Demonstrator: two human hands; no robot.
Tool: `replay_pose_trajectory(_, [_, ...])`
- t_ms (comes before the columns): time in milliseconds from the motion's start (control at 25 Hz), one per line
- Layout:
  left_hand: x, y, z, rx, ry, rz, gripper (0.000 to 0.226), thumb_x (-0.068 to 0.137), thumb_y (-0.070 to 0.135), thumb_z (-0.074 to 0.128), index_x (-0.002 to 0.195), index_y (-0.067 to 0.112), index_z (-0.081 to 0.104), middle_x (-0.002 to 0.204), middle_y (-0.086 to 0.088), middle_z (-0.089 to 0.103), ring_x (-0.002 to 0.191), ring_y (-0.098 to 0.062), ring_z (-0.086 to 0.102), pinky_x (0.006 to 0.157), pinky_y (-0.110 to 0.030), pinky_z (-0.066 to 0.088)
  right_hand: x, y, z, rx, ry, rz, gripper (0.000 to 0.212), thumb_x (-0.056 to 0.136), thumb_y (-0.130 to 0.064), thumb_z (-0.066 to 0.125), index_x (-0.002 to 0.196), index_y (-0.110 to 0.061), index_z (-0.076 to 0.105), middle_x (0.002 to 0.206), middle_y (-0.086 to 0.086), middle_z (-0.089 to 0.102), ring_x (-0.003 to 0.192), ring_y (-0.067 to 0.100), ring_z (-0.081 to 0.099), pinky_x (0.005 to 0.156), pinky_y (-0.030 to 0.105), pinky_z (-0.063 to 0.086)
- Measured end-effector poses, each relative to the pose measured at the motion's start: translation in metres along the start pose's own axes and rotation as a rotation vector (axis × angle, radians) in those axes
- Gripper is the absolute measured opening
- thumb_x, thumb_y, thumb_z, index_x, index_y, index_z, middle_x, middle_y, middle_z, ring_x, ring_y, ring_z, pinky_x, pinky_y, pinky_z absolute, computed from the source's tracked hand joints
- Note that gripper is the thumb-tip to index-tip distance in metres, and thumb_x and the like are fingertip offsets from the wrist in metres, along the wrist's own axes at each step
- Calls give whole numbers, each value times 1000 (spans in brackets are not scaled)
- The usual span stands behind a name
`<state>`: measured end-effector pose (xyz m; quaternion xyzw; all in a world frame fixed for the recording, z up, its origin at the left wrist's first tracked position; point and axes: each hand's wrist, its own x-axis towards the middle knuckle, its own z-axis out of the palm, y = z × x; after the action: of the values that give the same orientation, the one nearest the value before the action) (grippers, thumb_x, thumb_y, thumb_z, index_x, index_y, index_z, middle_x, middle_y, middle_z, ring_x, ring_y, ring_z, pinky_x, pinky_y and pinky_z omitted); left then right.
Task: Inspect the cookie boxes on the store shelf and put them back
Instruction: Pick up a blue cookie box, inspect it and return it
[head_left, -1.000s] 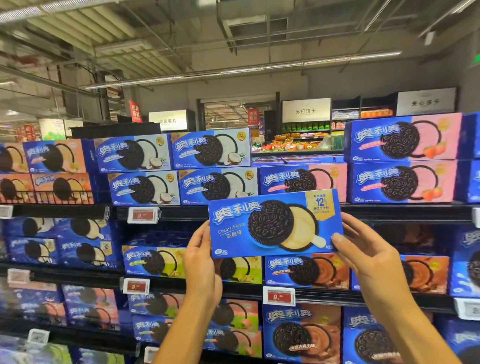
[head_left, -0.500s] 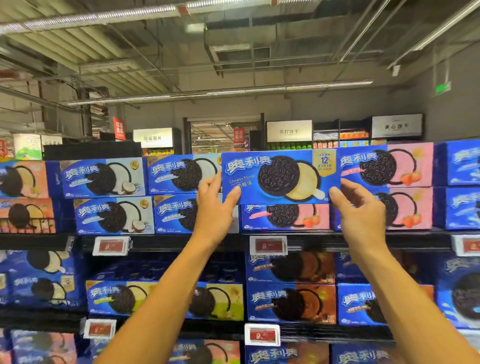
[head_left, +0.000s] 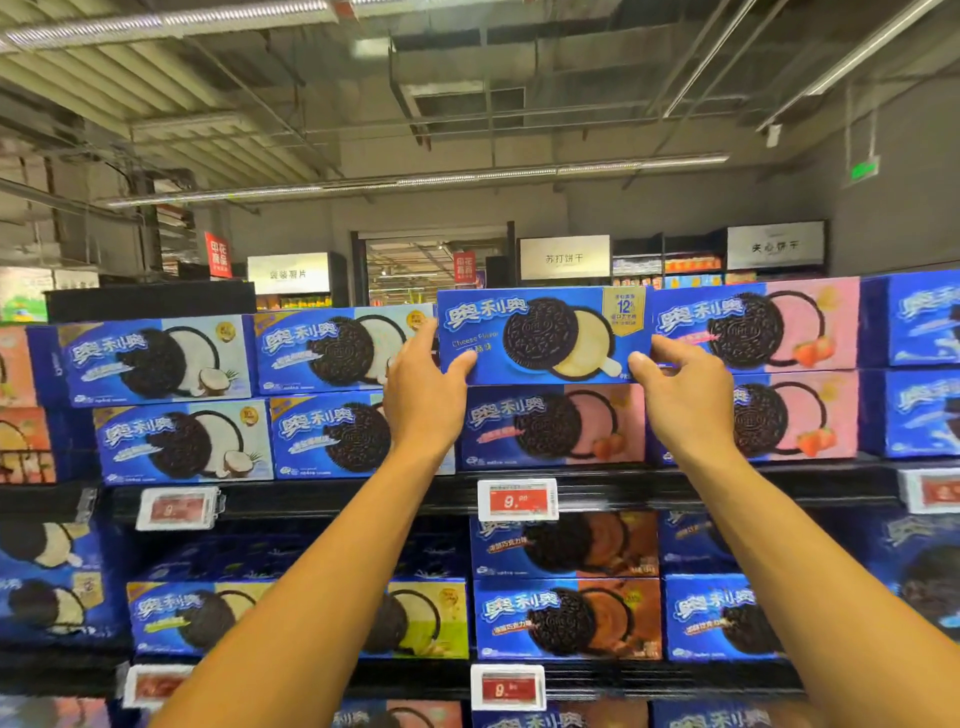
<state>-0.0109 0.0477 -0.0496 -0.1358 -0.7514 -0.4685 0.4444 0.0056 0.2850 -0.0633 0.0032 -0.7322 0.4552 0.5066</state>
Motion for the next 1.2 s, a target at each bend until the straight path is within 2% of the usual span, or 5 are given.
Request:
replay_pose_trajectory(120, [3,-3,7,47,10,13,29,91,28,68,119,25,60,113,4,68,100,-20,63,80,-39,52,-1,2,1,-43,5,9,35,94,-25,67,124,-8,70,127,12,69,118,28,62,100,38,45])
replay_pose_trajectory(280, [8,-7,14,100,-3,5,34,92,31,68,123,21,59,121,1,61,99,-16,57,77,-33,45,-2,0,5,-86,32,-29,17,94,-25,63,102,-15,74,104,10,69,95,29,58,78,37,42])
replay_pose_trajectory(440, [13,-8,16,186,-1,-2,32,92,33,68,120,21,59,120,-1,58,90,-14,52,72,-32,39,-2,-2,8,-173,23,-14,19,96,-28,60,91,-11,67,97,11,62,87,31,52,74,38,38])
replay_pose_trajectory(840, [17,-12,14,138,-36,-18,31,93,33,66,121,22,60,123,1,62,104,-20,61,80,-40,52,1,-4,12,-117,10,3,28,97,-26,62,120,-12,71,110,12,61,102,29,57,85,37,43])
replay_pose_trajectory(1200, [16,-15,10,41,18,-17,33,92,32,67,123,25,58,119,4,64,103,-18,62,78,-41,53,-1,-5,14,-80,57,-9,33,94,-27,67,124,-15,71,115,9,64,104,27,61,84,34,43])
